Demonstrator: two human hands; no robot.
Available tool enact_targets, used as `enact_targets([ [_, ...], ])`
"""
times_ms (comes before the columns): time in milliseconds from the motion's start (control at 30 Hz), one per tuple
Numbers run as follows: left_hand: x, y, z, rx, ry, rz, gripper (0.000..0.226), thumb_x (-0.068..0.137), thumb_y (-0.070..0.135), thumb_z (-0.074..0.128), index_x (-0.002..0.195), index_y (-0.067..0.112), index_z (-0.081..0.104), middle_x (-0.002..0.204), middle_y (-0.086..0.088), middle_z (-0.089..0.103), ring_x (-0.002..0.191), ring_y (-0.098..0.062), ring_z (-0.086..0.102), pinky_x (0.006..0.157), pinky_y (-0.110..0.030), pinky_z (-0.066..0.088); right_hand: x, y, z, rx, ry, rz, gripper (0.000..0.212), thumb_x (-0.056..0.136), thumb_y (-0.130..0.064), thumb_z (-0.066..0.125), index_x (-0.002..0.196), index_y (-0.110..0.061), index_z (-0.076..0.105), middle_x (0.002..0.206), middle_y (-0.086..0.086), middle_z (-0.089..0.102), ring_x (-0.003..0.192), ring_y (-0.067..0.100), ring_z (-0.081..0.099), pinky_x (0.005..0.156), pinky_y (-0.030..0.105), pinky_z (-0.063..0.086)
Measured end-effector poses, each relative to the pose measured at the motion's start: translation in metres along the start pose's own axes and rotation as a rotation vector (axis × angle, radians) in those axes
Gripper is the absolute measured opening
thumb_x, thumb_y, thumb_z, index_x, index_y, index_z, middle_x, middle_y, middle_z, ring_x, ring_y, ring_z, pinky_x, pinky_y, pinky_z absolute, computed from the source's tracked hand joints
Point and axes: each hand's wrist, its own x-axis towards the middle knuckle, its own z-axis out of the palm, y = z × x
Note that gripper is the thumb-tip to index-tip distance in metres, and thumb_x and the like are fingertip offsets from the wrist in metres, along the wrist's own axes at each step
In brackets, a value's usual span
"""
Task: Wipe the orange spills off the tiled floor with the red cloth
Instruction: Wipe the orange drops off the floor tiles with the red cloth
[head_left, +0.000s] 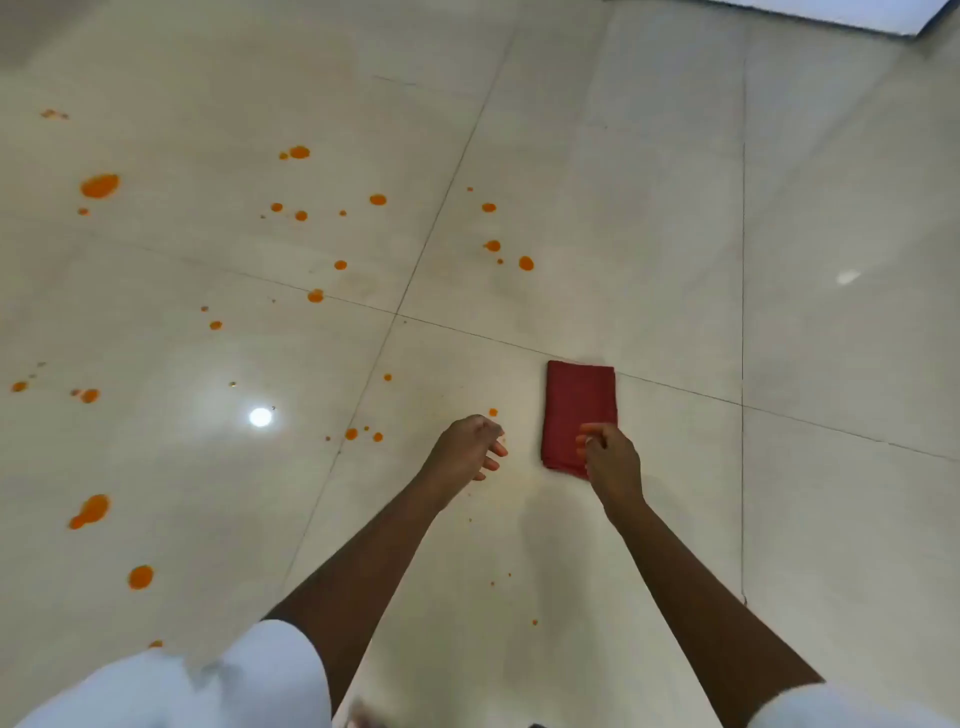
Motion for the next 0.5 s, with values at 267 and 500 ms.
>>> enact_targets([
  [267, 0.067, -0.035, 0.02, 0.01, 0.067, 0.106, 0.016, 0.098, 0.02, 0.041, 0.096, 0.012, 0.055, 0.092, -0.006, 0.064, 0.079, -0.022, 0.058, 0.067, -0.028, 0.043, 0.085, 0.043, 0.04, -0.415, 0.12, -0.324, 0.034, 0.09, -0.013, 0.05, 0.124, -0.008, 0.055, 0.133, 0.015, 0.051, 0.131, 0.032, 0.033, 0.106, 0.032, 0.022],
  [500, 0.07, -0.071, 0.014, 0.468, 0.195, 0.181, 0.027, 0.097, 0.026, 0.044, 0.118, 0.015, 0.057, 0.114, 0.001, 0.061, 0.106, -0.02, 0.055, 0.088, -0.033, 0.043, 0.114, 0.076, 0.05, -0.858, -0.073, -0.37, 0.062, 0.094, -0.05, 0.038, 0.149, -0.032, 0.014, 0.16, 0.004, -0.001, 0.145, 0.025, -0.006, 0.115, 0.049, -0.001],
])
